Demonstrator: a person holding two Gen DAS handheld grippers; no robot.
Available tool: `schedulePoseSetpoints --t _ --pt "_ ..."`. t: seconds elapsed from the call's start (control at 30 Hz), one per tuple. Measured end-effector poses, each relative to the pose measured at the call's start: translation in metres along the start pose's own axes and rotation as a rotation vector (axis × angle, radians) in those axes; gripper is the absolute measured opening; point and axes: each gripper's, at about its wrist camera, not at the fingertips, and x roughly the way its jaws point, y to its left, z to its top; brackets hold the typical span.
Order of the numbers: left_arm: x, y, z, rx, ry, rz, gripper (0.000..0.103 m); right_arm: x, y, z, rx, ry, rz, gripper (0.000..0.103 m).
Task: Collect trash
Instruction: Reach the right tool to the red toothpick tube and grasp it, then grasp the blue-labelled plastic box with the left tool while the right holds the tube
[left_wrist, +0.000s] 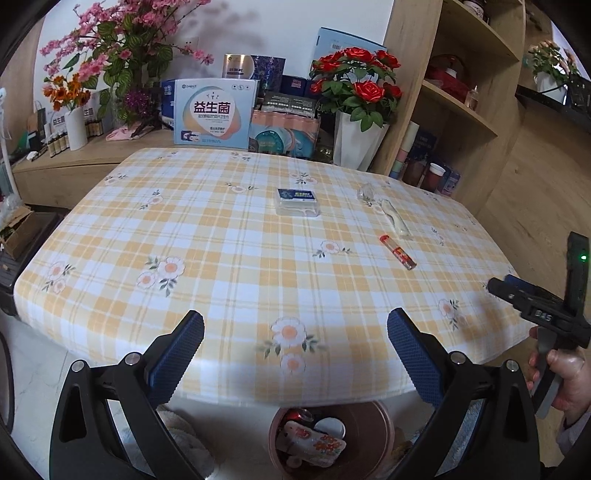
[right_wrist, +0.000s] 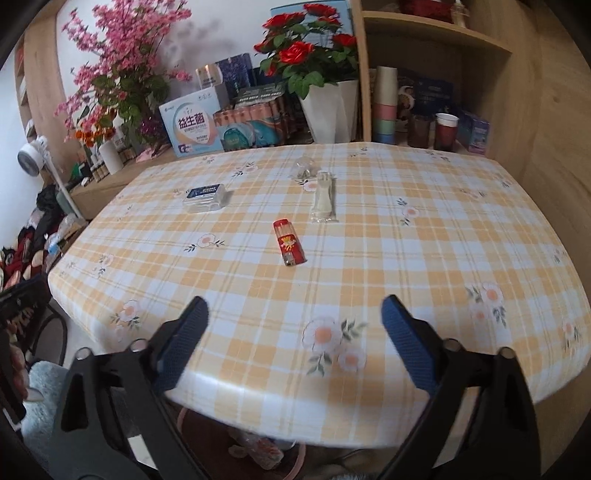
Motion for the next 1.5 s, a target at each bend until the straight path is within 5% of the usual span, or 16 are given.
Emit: schedulePoseSetpoints --t 0.13,0.23,0.5,0.63,0.77,0.8,0.87,0.9,1.17,1.5 --pt "0.025 -0.001 0.021 0.037 -0.002 -0.028 0.097 0.045 -0.007 0.022 -0.021 0.042 0.039 0.074" --pt "0.045 -0.003 0.033 0.054 0.011 -0.043 0.097 0.083 -0.006 0.035 -0.036 0.095 0.062 0.056" --pt "0.109 -0.010 0.073 0.165 0.063 -0.079 0.087 0.162 0.004 0.058 -0.082 0.211 0.035 0.050" --pt "0.147 -0.005 0.100 0.161 0.088 -0.200 0.083 0.177 0.004 0.060 -0.102 0.239 0.036 0.049" --pt "0.182 -0.007 0.121 0.220 0.087 -0.205 0.083 0.182 0.005 0.058 -0.108 0.248 0.040 0.049" --pt "0.191 -0.005 0.126 0.230 0.088 -0.211 0.083 0.182 0.005 0.059 -0.109 0.247 0.040 0.047" --pt "0.210 0.000 0.135 0.230 0.111 -0.220 0.083 0.183 0.005 0.059 -0.113 0.246 0.049 0.026" --pt "0.221 0.004 0.140 0.228 0.125 -0.220 0.083 0.183 0.005 0.059 -0.116 0.246 0.050 0.027" --pt "0.265 0.020 0.152 0.048 0.193 -0.143 0.091 0.182 0.006 0.056 -0.117 0.212 0.041 0.026" --pt "0.310 -0.007 0.150 0.011 0.248 0.036 0.094 0.175 0.008 0.050 -0.099 0.209 0.050 0.026"
